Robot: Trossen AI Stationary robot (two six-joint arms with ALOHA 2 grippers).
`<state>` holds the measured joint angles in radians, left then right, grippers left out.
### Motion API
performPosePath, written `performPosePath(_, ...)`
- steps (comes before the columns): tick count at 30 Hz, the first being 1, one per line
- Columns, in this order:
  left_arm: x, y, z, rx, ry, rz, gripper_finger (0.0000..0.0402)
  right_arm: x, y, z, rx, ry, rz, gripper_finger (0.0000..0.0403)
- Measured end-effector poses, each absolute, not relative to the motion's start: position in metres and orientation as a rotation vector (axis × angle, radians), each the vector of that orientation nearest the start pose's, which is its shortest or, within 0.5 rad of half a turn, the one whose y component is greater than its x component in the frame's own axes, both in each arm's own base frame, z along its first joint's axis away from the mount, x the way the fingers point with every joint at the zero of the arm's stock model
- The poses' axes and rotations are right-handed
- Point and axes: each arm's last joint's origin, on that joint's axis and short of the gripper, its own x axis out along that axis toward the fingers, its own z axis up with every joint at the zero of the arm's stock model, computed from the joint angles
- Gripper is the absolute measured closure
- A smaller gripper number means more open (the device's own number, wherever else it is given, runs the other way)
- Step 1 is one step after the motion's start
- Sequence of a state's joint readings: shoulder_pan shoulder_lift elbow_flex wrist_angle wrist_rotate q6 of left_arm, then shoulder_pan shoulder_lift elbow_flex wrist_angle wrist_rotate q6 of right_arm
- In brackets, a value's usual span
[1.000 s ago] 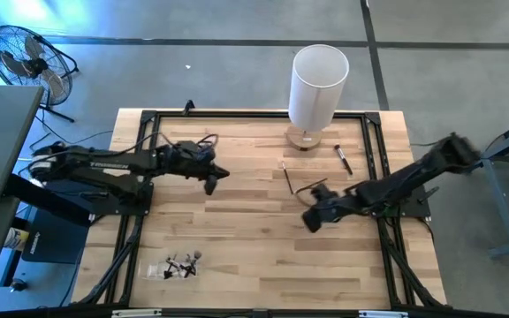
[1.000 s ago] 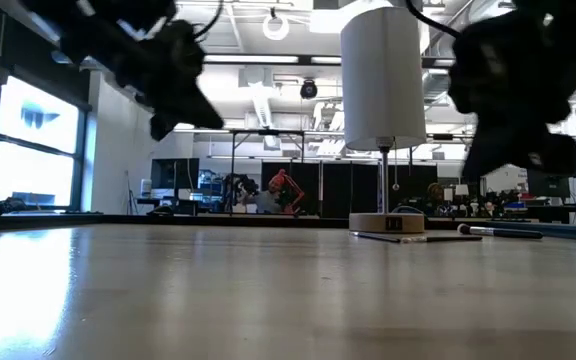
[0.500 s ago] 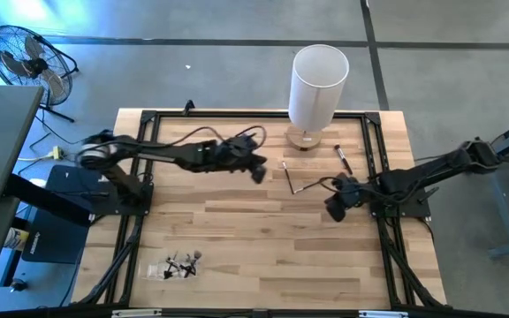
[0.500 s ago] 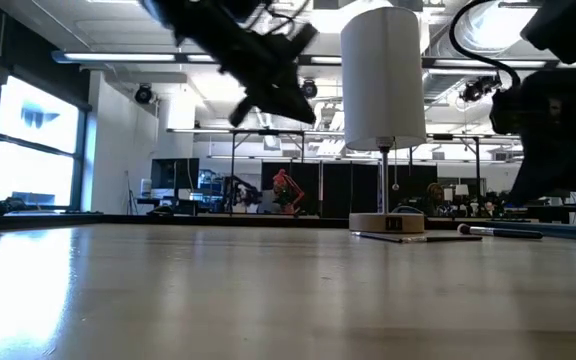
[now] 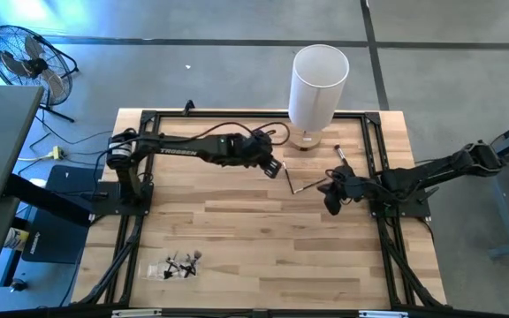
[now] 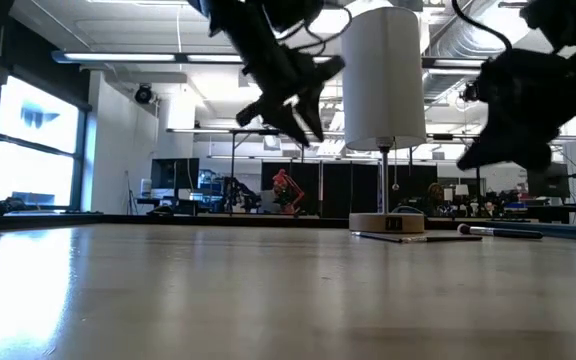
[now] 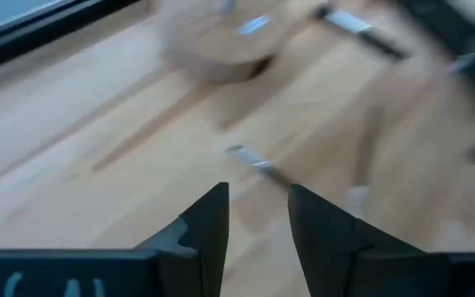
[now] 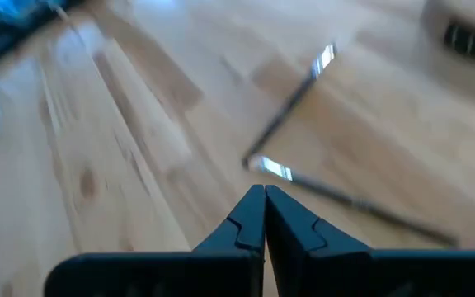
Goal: Put items in baskets/containers
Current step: Put the eyeshadow brush into the transparent organizer
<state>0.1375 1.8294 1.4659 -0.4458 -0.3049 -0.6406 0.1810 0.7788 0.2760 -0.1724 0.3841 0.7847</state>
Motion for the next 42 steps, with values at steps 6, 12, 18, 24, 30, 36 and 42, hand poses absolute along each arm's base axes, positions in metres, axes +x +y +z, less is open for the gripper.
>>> performPosePath(6,0.388,0.062,0.26,-0.46,0.738,0.65,0.0283,0.161,0.016,0.175,0.485,0.396,-0.391,0.0401)
performPosePath(12,0.36,0.056,0.242,-0.498,0.757,0.57,0.0299,0.187,0.009,0.188,0.468,0.37,-0.437,0.0402)
performPosePath(18,0.312,0.048,0.231,-0.549,0.66,0.528,0.0303,0.232,-0.003,0.198,0.458,0.48,-0.543,0.0402)
performPosePath(24,0.267,0.042,0.226,-0.592,0.604,0.51,0.0303,0.289,-0.023,0.204,0.458,0.783,-0.722,0.0402)
performPosePath(30,0.236,0.037,0.224,-0.594,0.597,0.505,0.0303,0.344,-0.057,0.199,0.605,1.015,-0.794,0.0381)
performPosePath(36,0.218,0.035,0.22,-0.589,0.63,0.512,0.0303,0.37,-0.084,0.19,0.675,1.132,-0.87,0.0333)
performPosePath(42,0.213,0.034,0.218,-0.571,0.65,0.488,0.0303,0.37,-0.103,0.176,0.705,1.157,-0.945,0.0293)
